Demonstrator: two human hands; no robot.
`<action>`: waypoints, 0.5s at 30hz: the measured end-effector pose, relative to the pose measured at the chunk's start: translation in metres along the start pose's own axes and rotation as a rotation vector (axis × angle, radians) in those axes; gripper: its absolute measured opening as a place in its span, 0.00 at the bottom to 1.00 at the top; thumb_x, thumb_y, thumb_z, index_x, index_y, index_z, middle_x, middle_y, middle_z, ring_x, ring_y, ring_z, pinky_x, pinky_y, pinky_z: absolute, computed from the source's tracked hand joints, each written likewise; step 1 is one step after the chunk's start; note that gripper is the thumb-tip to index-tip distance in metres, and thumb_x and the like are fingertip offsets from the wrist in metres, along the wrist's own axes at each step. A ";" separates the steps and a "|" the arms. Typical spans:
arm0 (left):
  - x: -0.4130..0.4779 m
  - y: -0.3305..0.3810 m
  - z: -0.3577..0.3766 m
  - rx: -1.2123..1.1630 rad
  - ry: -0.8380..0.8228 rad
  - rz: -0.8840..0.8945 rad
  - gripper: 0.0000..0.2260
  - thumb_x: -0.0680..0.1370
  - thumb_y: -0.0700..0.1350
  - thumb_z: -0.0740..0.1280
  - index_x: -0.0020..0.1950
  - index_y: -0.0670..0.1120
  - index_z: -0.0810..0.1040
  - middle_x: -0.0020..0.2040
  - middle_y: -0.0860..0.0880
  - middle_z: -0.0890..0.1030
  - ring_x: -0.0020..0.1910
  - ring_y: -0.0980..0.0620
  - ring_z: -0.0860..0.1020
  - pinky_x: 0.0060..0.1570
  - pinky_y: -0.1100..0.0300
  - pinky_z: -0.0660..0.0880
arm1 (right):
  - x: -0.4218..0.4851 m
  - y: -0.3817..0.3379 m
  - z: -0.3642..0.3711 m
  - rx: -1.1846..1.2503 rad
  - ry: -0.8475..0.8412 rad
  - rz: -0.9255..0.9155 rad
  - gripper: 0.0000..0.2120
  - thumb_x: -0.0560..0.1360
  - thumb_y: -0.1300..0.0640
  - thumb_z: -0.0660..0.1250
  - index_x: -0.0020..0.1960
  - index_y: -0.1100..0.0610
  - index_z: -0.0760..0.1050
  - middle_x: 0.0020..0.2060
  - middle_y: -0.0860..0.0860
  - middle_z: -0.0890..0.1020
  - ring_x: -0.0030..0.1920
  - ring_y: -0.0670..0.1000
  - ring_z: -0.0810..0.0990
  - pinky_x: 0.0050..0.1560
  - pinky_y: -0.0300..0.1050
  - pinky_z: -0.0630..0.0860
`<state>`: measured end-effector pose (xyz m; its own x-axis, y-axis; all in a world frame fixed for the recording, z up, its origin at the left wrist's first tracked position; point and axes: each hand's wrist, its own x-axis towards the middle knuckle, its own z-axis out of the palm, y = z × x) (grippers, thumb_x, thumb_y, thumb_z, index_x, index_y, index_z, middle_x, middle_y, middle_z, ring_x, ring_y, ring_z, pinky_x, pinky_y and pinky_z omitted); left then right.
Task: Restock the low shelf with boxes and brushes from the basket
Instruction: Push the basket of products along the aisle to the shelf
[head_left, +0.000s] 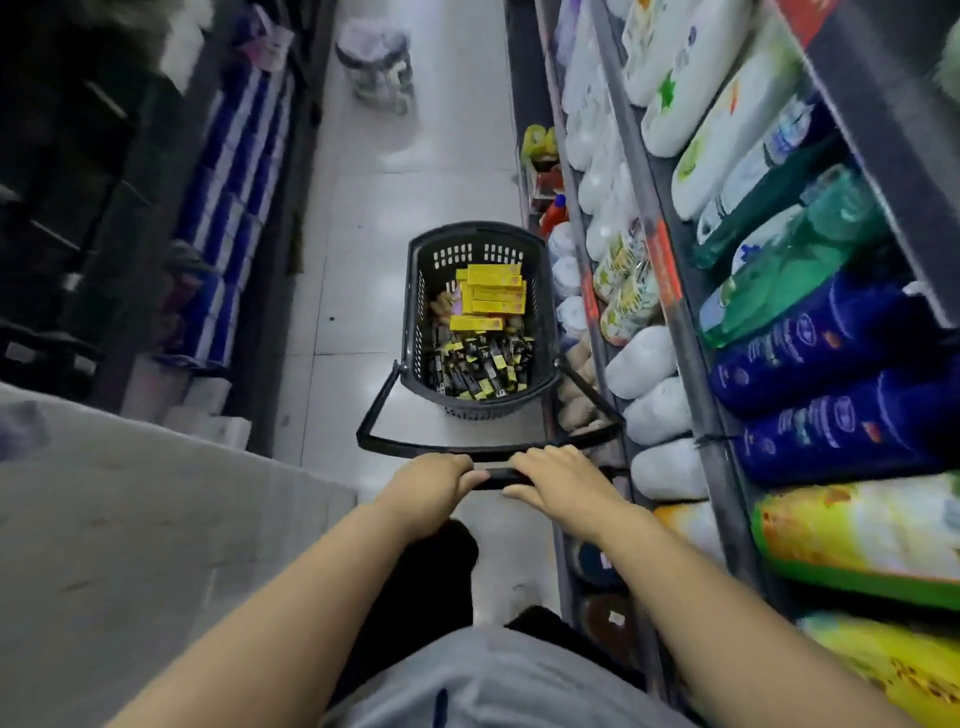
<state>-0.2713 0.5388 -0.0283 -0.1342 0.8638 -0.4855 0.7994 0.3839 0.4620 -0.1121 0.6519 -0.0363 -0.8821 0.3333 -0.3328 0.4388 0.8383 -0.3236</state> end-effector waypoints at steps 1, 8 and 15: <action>0.014 -0.005 -0.007 0.008 0.007 0.017 0.15 0.82 0.55 0.53 0.42 0.46 0.70 0.47 0.43 0.79 0.48 0.43 0.75 0.39 0.57 0.60 | 0.013 0.008 -0.005 0.001 0.006 0.002 0.17 0.78 0.41 0.56 0.56 0.52 0.71 0.49 0.51 0.78 0.52 0.55 0.75 0.47 0.47 0.63; 0.114 -0.044 -0.075 0.074 -0.028 0.181 0.16 0.82 0.53 0.55 0.49 0.43 0.75 0.50 0.44 0.80 0.50 0.44 0.76 0.46 0.55 0.65 | 0.109 0.052 -0.047 0.024 -0.066 0.086 0.17 0.78 0.41 0.56 0.52 0.55 0.70 0.49 0.52 0.77 0.53 0.56 0.73 0.45 0.47 0.60; 0.212 -0.077 -0.191 0.096 -0.150 0.211 0.16 0.82 0.53 0.54 0.53 0.41 0.74 0.51 0.42 0.79 0.51 0.42 0.75 0.49 0.50 0.68 | 0.222 0.086 -0.124 0.072 -0.100 0.148 0.19 0.79 0.41 0.55 0.59 0.53 0.70 0.52 0.52 0.77 0.55 0.55 0.72 0.51 0.47 0.62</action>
<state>-0.4729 0.7551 -0.0252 0.1241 0.8607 -0.4937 0.8531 0.1615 0.4961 -0.2913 0.8509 -0.0280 -0.7874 0.4033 -0.4662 0.5768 0.7490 -0.3261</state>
